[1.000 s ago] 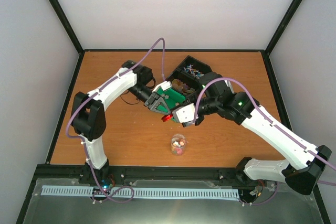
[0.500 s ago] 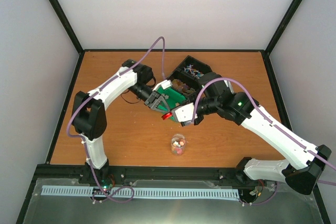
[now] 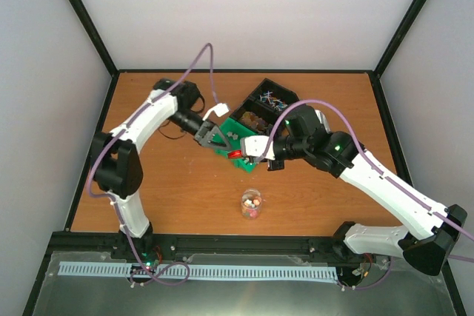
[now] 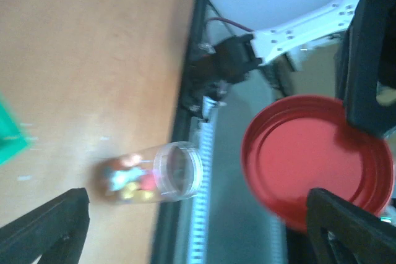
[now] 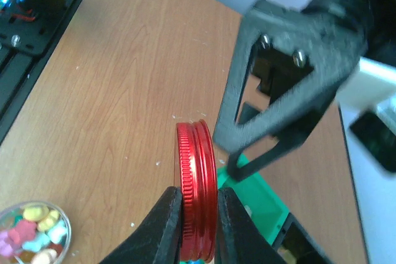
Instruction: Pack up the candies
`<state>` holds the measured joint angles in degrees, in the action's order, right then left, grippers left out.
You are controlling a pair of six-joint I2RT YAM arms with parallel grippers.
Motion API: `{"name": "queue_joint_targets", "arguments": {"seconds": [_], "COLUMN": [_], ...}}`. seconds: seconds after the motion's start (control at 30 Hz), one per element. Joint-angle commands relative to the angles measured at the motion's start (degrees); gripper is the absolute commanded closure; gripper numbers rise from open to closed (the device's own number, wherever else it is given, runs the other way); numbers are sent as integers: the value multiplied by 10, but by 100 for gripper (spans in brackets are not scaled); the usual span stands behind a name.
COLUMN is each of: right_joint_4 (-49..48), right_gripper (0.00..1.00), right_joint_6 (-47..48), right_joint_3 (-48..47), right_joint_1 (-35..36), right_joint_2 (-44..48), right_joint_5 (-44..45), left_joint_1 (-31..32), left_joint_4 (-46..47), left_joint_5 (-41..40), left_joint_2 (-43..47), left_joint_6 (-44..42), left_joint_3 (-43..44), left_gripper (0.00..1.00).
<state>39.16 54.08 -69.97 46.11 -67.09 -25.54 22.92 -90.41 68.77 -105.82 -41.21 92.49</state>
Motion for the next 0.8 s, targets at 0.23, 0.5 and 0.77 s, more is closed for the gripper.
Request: {"name": "queue_joint_targets", "arguments": {"seconds": [0.23,0.5,0.77], "right_joint_4": [-81,-150,-174], "right_gripper": [97,97,97], "right_joint_6": [-356,-573,-638], "right_joint_3": [1,7,15], "right_joint_1": [-99,-235,-256], "right_joint_2": [-2,-48,-106], "right_joint_5": [-45,-268,-372], "left_joint_1": [-82,-52,86], "left_joint_4": [512,603,683], "left_joint_5": [-297,-365,-474], "left_joint_2": [274,383,428], "left_joint_6": [257,119,61], "left_joint_3": [-130,-223,-296], "left_gripper": [0,0,0]}}
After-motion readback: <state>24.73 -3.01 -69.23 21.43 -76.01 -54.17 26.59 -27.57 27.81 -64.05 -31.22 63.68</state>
